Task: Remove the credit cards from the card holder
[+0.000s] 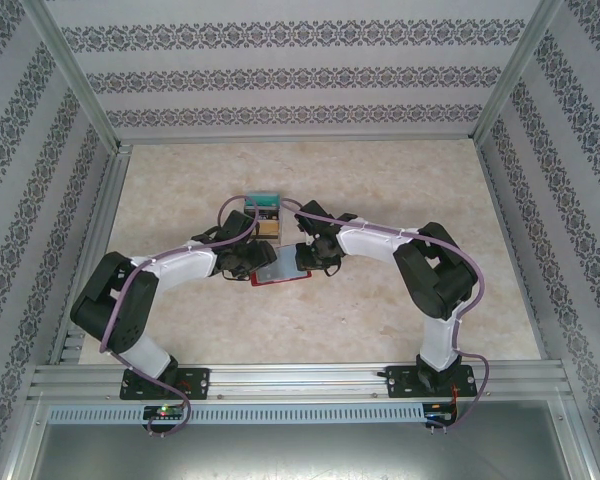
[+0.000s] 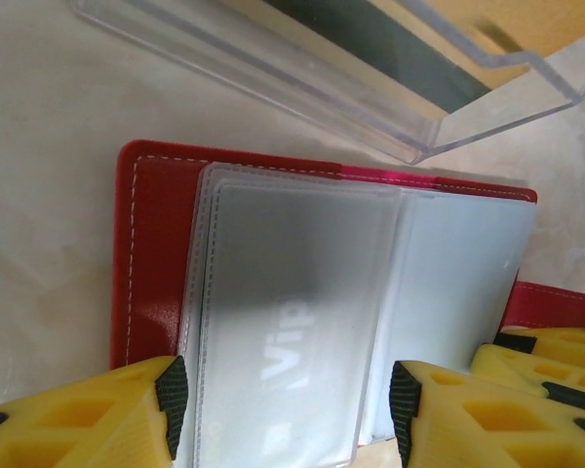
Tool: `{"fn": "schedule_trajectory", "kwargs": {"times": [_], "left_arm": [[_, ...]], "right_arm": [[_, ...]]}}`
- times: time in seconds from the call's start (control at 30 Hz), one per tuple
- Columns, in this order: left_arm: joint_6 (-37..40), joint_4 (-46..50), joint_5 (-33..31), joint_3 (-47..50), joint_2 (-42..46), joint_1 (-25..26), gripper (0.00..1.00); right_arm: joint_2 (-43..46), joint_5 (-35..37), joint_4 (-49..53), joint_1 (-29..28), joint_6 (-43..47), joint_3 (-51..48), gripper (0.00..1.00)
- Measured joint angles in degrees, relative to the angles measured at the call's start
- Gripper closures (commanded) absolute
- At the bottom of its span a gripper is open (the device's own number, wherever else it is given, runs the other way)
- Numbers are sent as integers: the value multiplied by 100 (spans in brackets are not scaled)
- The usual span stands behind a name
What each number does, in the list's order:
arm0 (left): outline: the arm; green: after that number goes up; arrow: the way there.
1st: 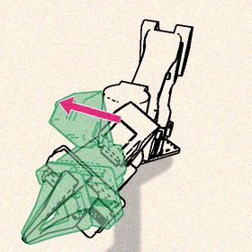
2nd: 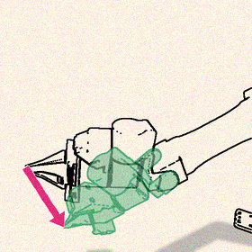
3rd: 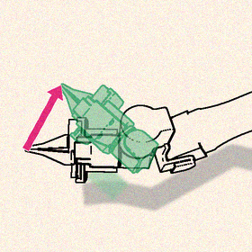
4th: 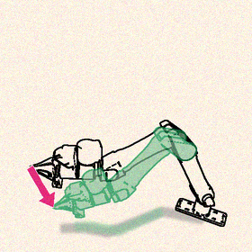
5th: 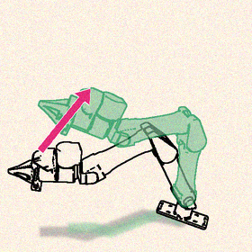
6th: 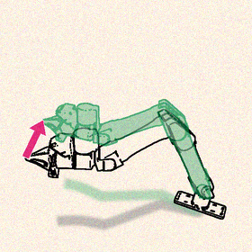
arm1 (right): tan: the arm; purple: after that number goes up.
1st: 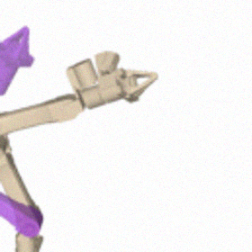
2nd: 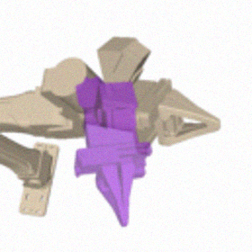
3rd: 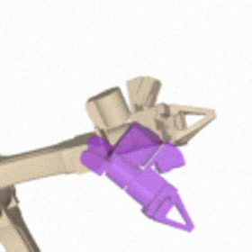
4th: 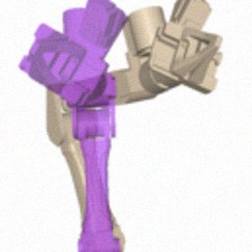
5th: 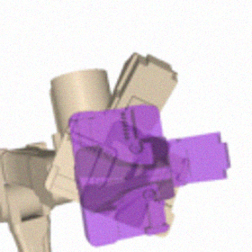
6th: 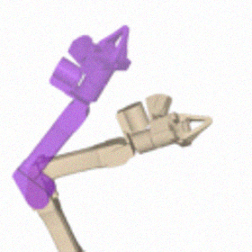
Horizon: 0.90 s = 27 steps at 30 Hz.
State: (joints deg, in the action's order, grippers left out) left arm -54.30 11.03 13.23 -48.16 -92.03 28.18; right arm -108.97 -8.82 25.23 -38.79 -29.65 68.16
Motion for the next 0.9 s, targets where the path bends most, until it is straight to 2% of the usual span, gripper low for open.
{"fn": "schedule_trajectory", "kwargs": {"times": [0.43,0.9], "left_arm": [[0,-17,0,-96,-208,7,40],[-2,-555,433,-157,-245,247,17]], "right_arm": [[9,-9,-85,0,-15,-52,73],[57,-42,-240,2,-42,-170,70]]}}
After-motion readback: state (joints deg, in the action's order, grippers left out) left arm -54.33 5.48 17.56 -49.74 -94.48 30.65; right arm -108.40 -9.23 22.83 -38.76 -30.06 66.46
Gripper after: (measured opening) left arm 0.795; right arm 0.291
